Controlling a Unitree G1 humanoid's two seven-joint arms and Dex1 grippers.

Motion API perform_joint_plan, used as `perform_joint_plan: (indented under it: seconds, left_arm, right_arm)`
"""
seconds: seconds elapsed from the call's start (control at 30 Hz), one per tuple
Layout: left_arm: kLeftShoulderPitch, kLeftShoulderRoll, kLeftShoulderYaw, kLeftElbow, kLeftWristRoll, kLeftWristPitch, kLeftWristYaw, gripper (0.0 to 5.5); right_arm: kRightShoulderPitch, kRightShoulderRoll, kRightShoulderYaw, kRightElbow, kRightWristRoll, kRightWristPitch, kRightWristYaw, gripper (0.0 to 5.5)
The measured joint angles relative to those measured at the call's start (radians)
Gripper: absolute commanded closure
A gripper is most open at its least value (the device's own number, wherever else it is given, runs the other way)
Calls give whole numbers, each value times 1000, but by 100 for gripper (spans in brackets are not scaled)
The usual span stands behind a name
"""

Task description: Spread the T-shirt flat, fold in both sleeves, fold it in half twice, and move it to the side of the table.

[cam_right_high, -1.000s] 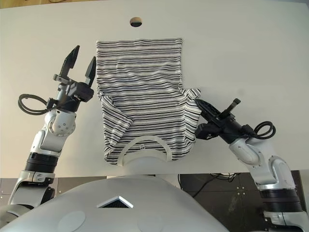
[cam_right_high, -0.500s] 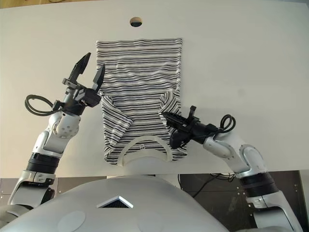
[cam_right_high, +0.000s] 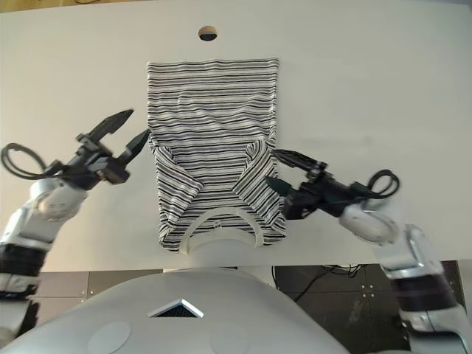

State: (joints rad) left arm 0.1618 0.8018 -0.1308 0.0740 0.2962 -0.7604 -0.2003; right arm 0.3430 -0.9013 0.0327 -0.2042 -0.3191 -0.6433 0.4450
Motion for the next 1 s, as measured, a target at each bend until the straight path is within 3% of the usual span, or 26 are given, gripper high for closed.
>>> perform_joint_plan:
  seconds: [0.1, 0.2, 0.3, 0.53, 1.0]
  left_arm:
    - [122, 148, 72, 32, -20, -5, -99, 273]
    - [248, 235, 110, 27, -15, -8, -173, 254]
    - [360, 297, 72, -34, -28, -43, -270, 254]
    - [347, 293, -95, -248, -51, -40, -443, 254]
    - [165, 185, -206, -206, -19, -55, -488, 254]
  right_arm:
    - [131, -88, -138, 10, -14, 15, 42, 231]
    - [233, -153, -160, 43, -102, 14, 112, 231]
    - [251, -196, -156, -25, -132, -24, 171, 231]
    - [180, -220, -15, -122, -103, -59, 299, 231]
    - [23, -191, 137, -98, -70, -57, 341, 231]
